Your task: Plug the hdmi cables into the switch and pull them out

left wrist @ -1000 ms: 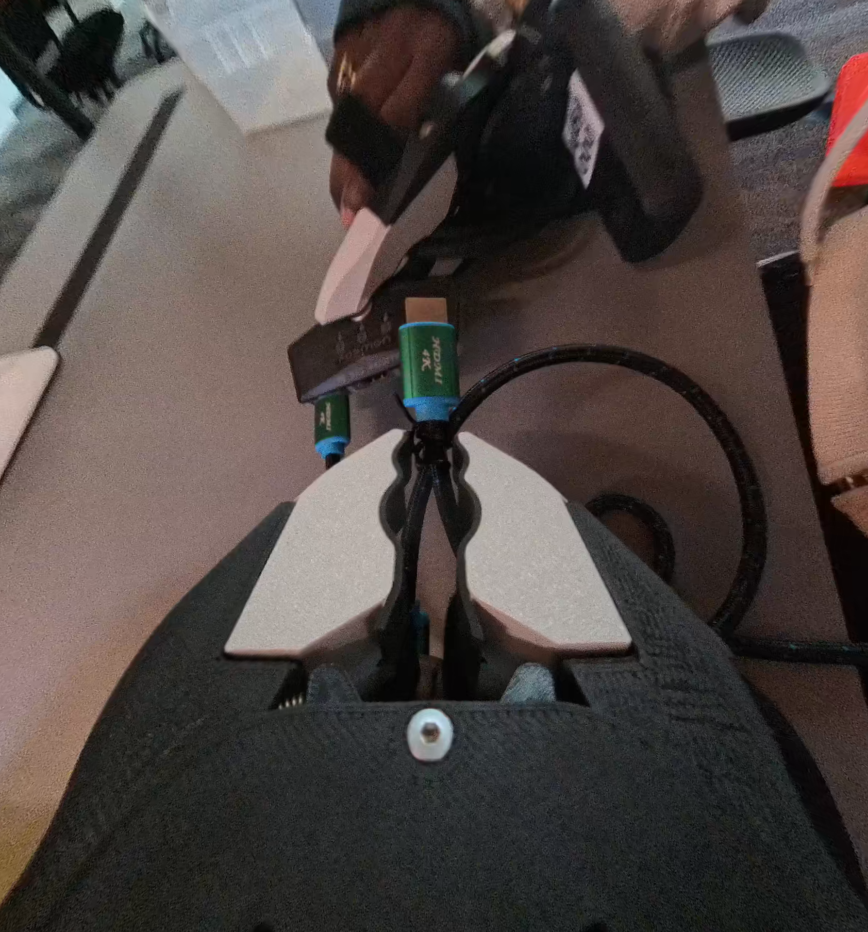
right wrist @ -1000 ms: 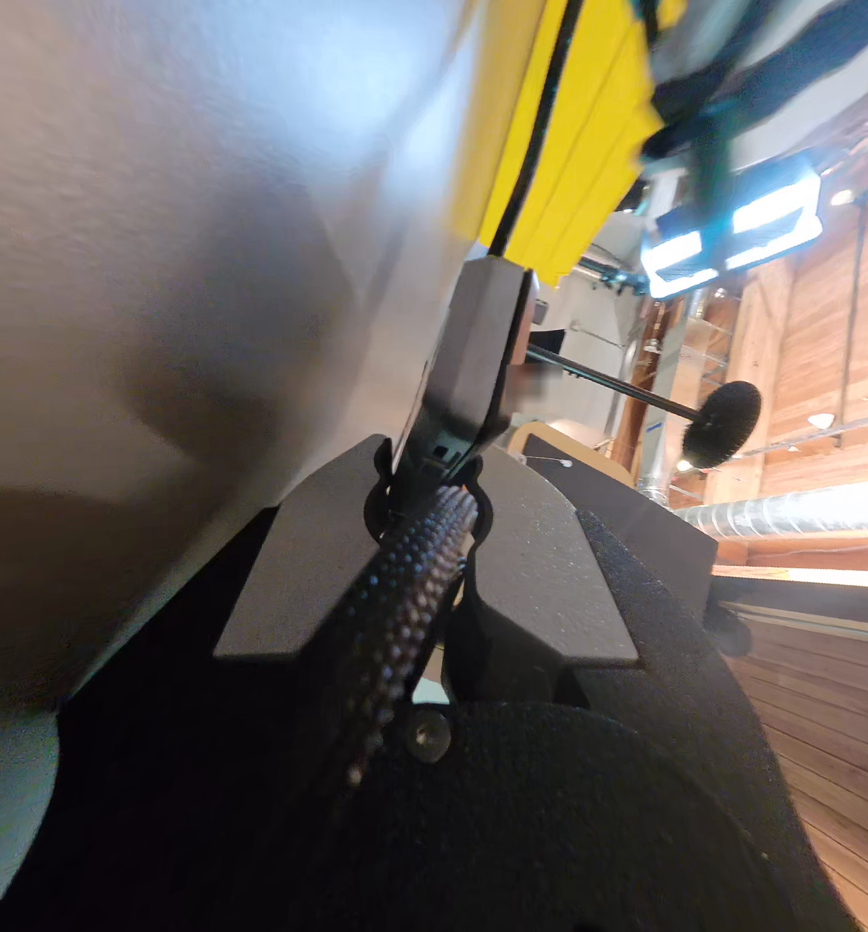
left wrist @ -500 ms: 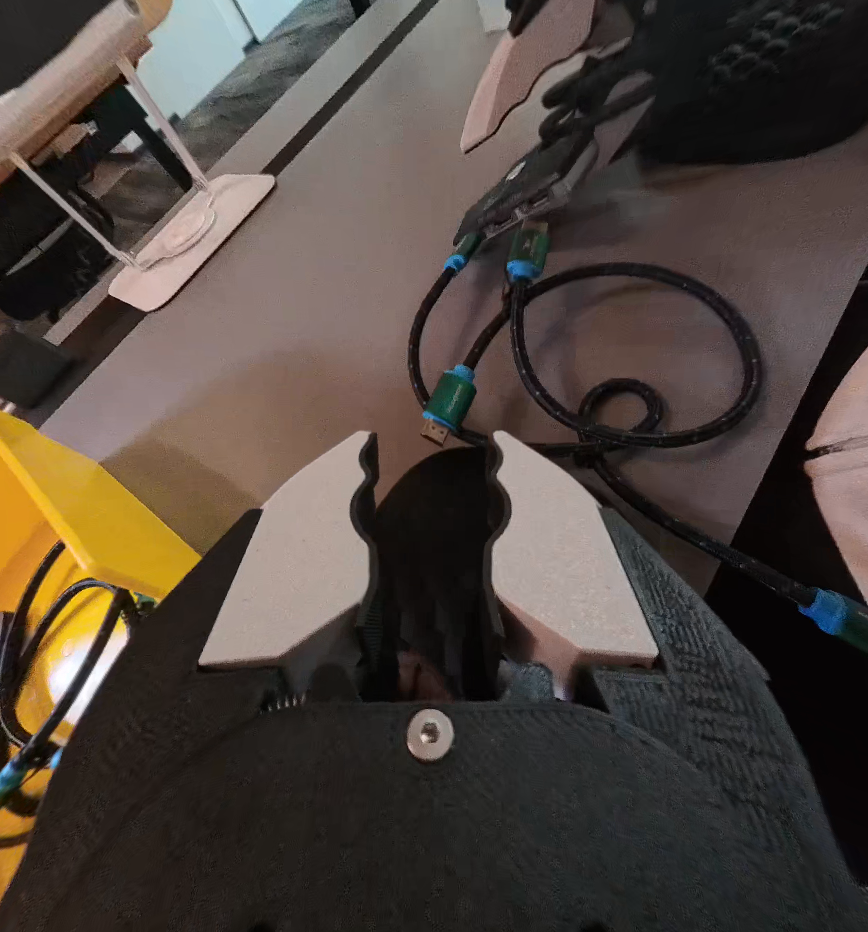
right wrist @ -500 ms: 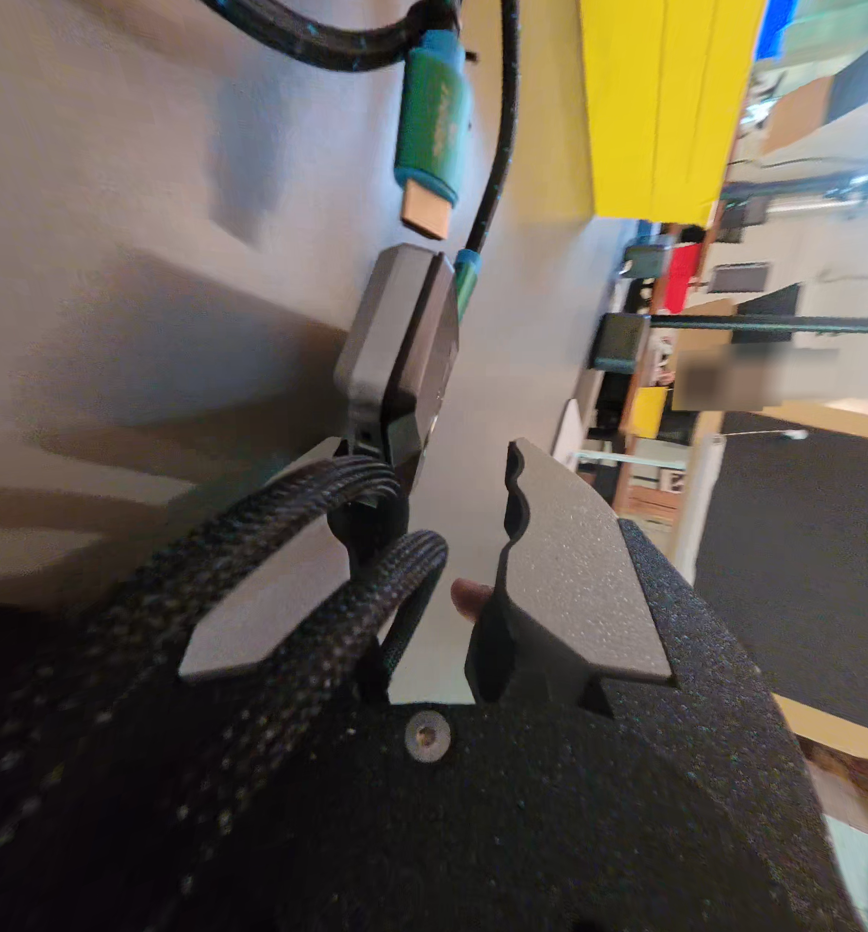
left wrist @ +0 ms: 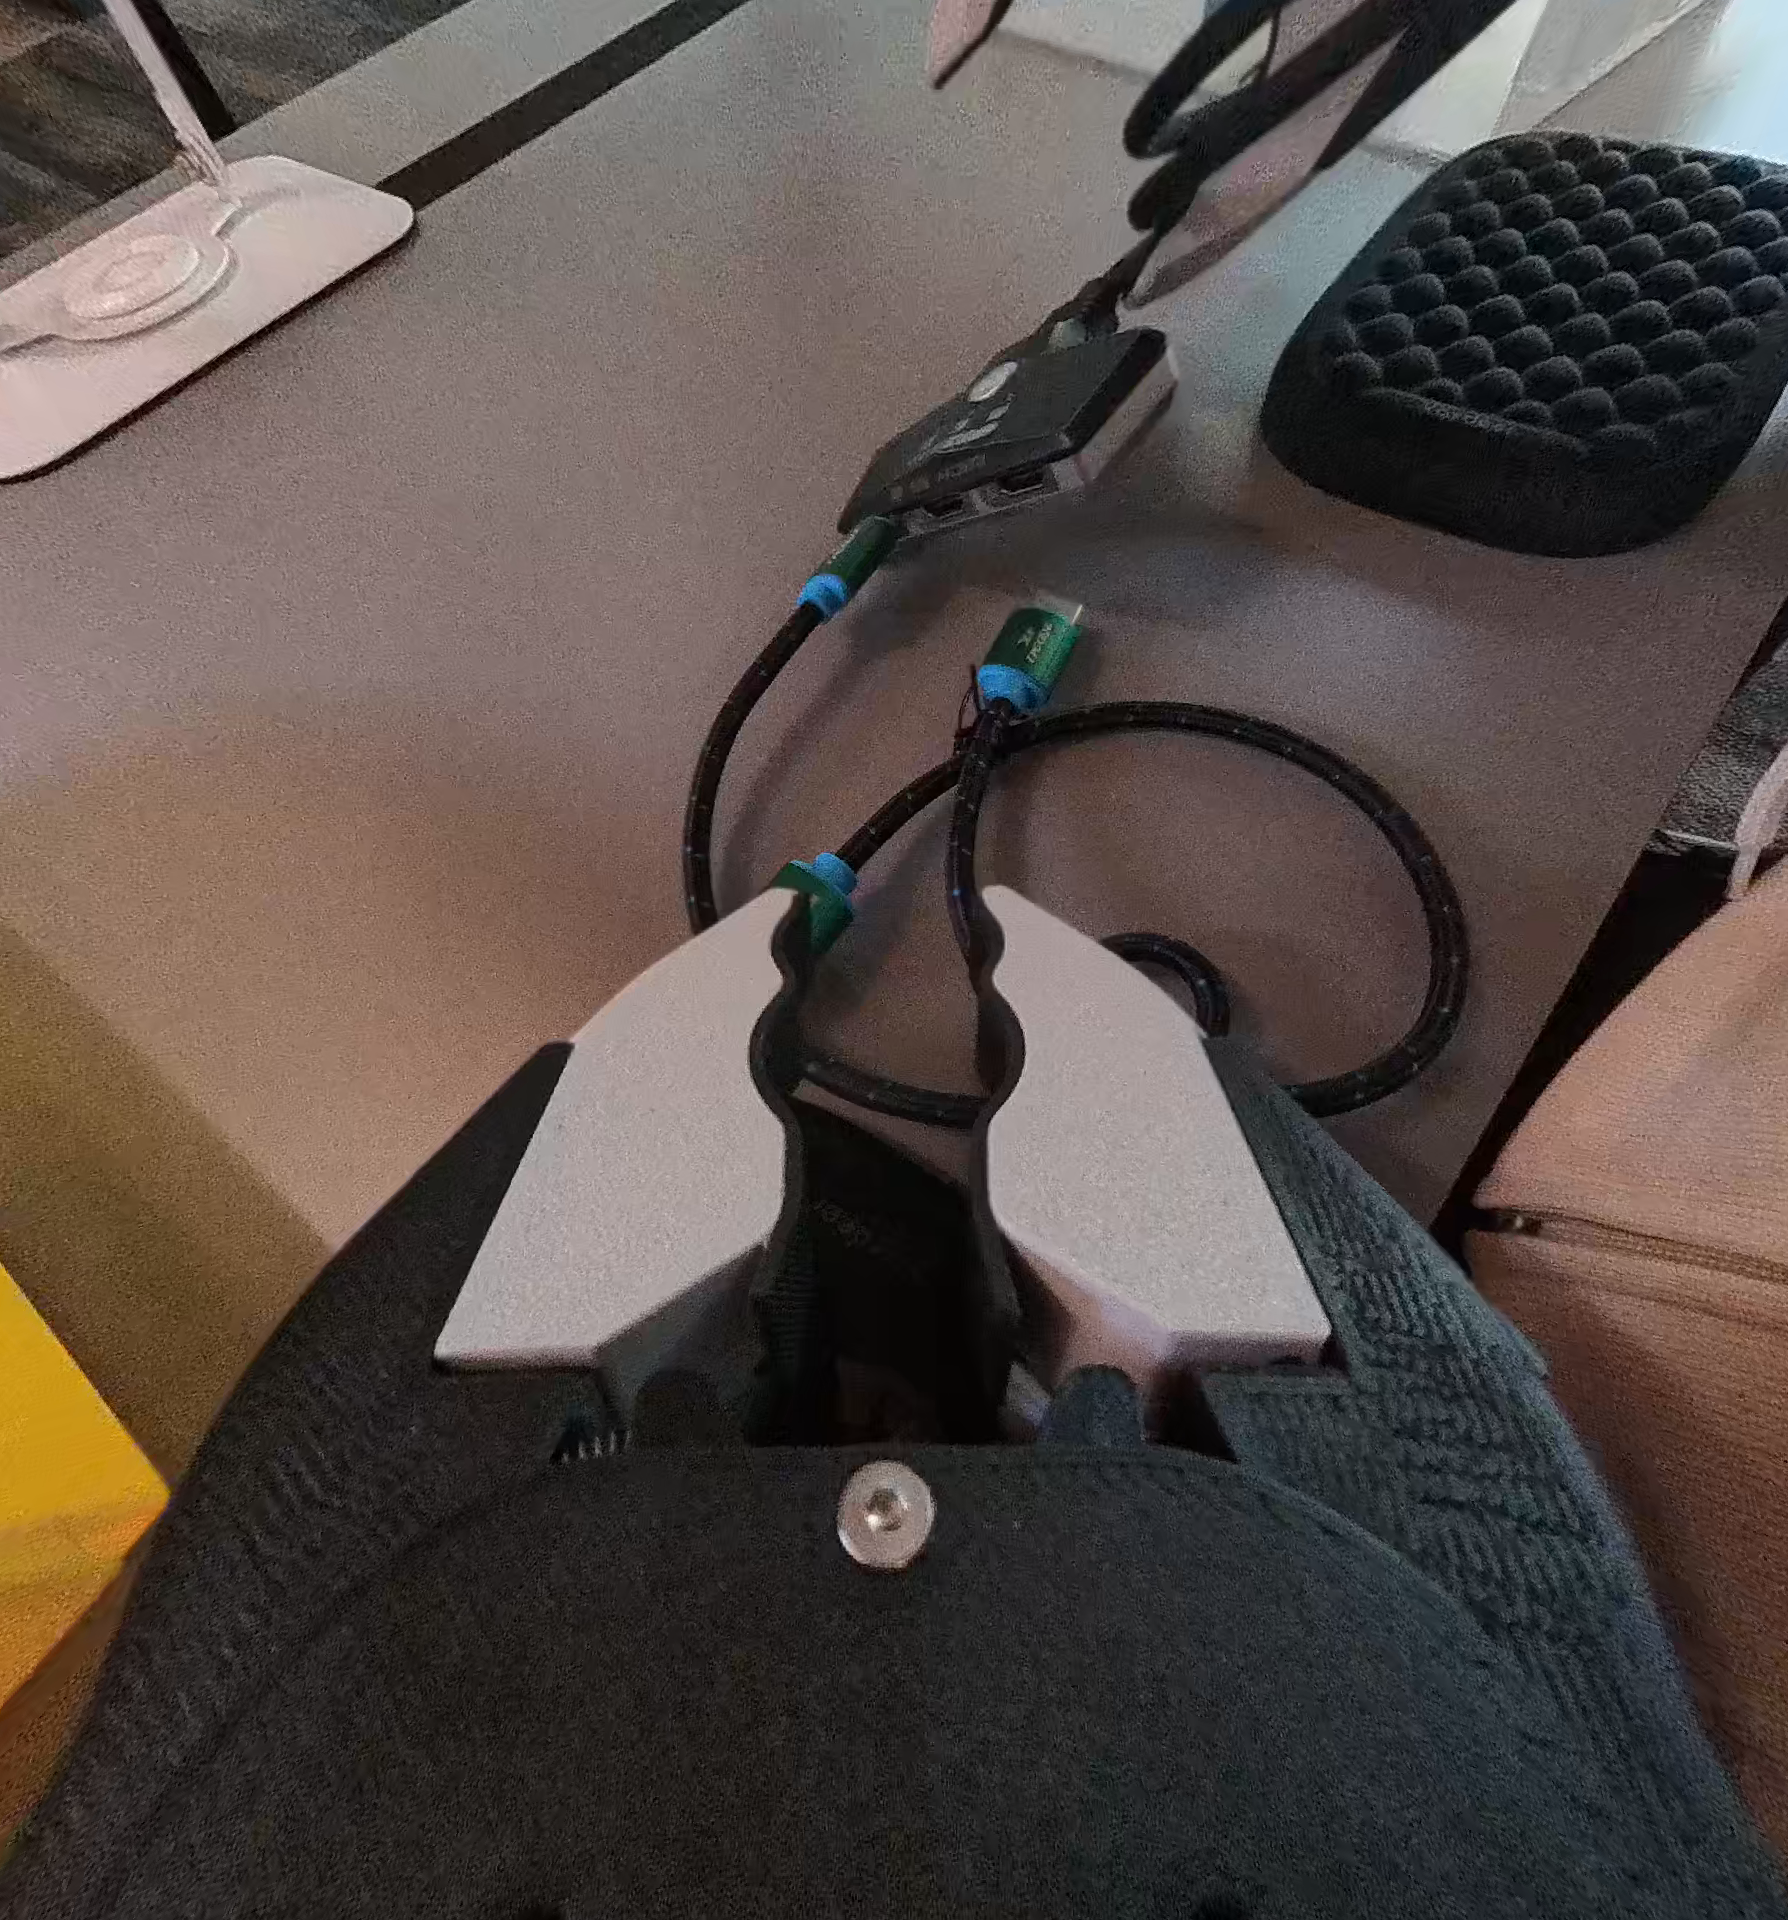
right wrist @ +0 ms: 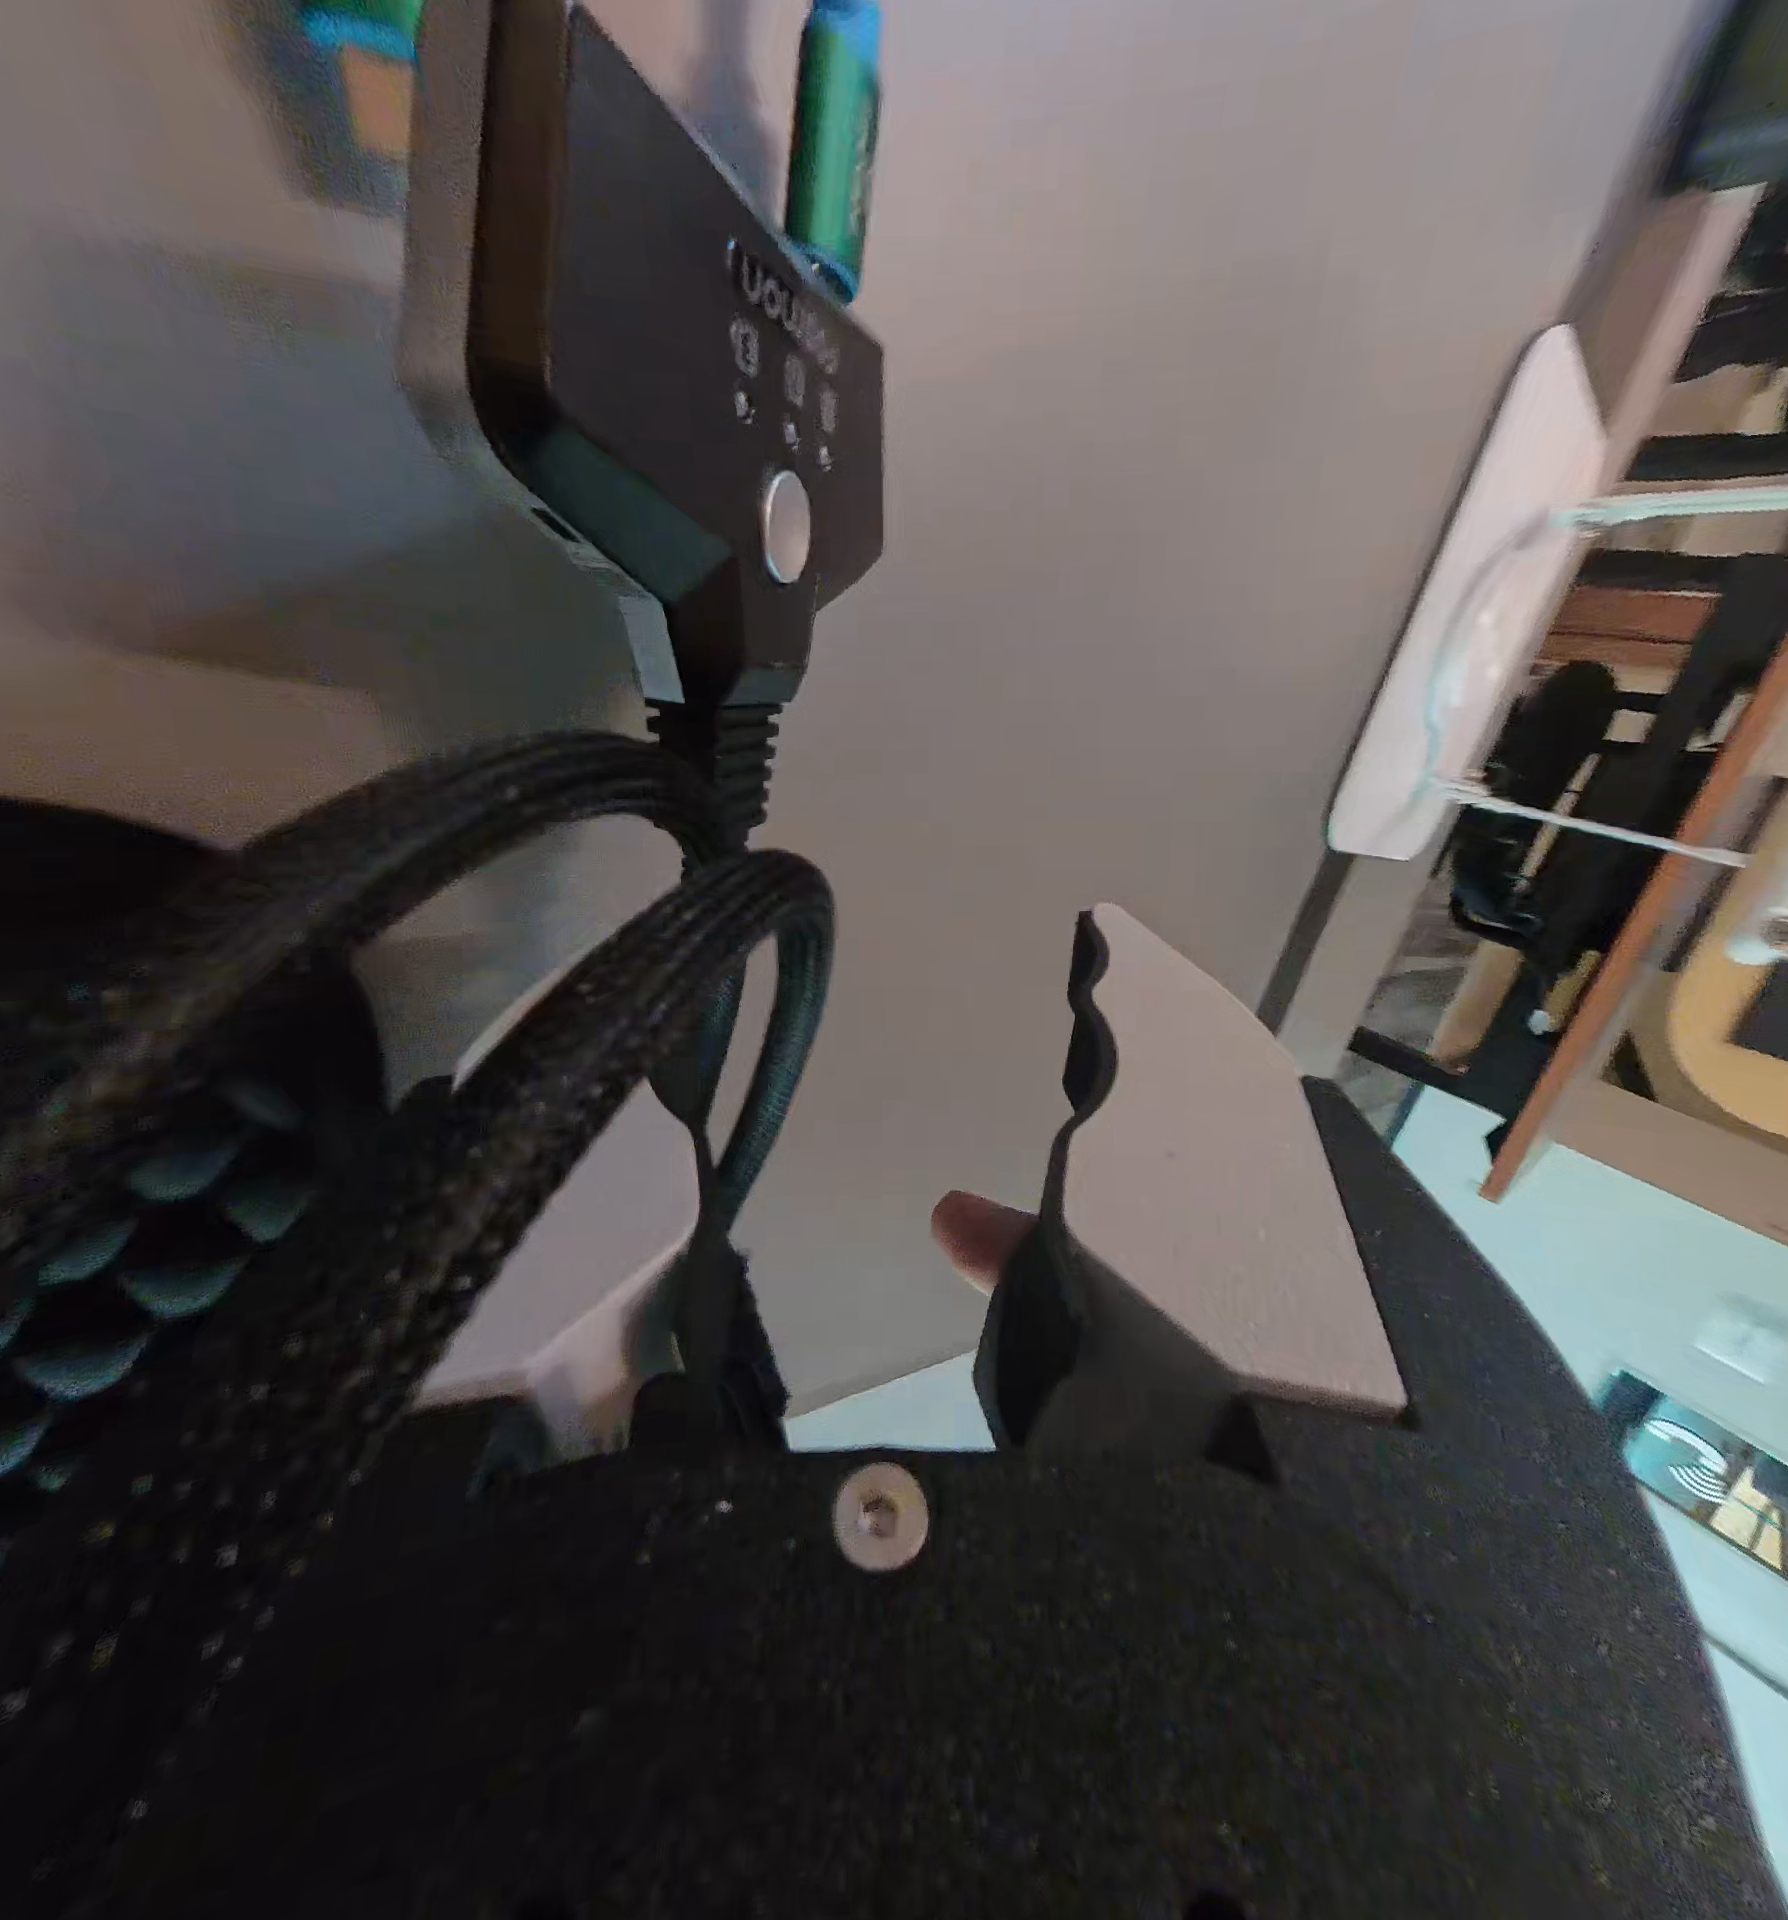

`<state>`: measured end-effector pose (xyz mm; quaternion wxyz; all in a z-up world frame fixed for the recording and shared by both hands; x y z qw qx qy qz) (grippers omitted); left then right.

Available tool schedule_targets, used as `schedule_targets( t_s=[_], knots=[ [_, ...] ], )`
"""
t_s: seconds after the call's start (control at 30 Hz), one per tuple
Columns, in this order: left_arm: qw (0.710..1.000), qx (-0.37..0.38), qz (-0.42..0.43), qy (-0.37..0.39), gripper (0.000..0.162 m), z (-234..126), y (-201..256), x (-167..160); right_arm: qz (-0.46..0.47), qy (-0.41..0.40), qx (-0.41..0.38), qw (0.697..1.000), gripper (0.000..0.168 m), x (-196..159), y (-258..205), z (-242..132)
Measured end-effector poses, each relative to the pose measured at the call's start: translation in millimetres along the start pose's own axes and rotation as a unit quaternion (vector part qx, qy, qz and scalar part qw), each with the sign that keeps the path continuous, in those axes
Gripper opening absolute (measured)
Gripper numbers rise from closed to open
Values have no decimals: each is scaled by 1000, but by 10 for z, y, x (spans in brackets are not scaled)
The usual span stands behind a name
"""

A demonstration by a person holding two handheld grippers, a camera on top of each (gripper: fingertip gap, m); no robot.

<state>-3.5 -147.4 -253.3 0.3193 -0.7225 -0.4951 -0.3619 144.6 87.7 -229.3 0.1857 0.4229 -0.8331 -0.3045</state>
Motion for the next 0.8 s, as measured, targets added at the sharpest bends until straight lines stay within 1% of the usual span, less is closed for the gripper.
schedule_targets(
  t_s=[0.07,0.1,0.17,0.23,0.27,0.33,0.4,0.47,0.53,0.57,0.6,0.63,0.67,0.7,0.73,0.77,0.8],
  knots=[
    [1000,24,12,-16,33,11,43,-33,5,11,-11,1000,65,89,1,12],
    [999,22,15,-27,34,15,69,-32,4,10,-2,1000,63,122,-21,17],
    [999,5,21,-36,35,4,120,-21,5,-11,29,1000,61,106,-67,19],
    [998,12,35,-43,35,-33,129,-32,20,-53,49,997,62,4,-87,18],
    [998,18,41,-49,35,-46,119,-47,16,-78,37,996,64,-58,-72,15],
    [997,21,47,-60,35,-42,111,-78,-25,-134,-8,991,67,-172,-29,-5],
    [997,18,51,-52,32,5,146,-69,-64,-168,-45,983,71,-244,3,-32],
    [997,20,64,-49,31,76,193,-27,-57,-171,-76,981,70,-275,35,-30],
    [995,27,77,-58,31,162,215,17,-66,-153,-96,981,70,-257,14,17],
    [994,30,87,-66,31,207,223,30,-80,-144,-92,982,67,-242,-29,42],
    [992,29,97,-72,31,251,231,41,-92,-141,-70,983,63,-243,-89,53],
    [992,24,101,-75,30,296,236,53,-92,-149,-29,984,58,-277,-153,38],
    [991,10,100,-86,26,342,246,44,-71,-175,18,982,57,-357,-189,-24],
    [988,-7,102,-118,17,392,253,0,-28,-216,7,976,60,-494,-97,-178],
    [984,2,110,-139,7,422,227,-27,42,-246,-113,962,59,-683,166,-509],
    [981,4,126,-147,6,423,208,-27,164,-228,-304,910,48,-875,465,-1066],
    [980,-2,134,-149,6,412,200,-17,330,-126,-450,820,40,-993,617,-1674]
  ],
)
Point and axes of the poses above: each gripper's, where its closed fingertips meet, z out along the fingers, x out of its top, y = z × x across the jaws, the point moved 8 cm from there along -z, back along the fingers, and after that the axes turned 2 degrees about -x, right-handed, at the moved point
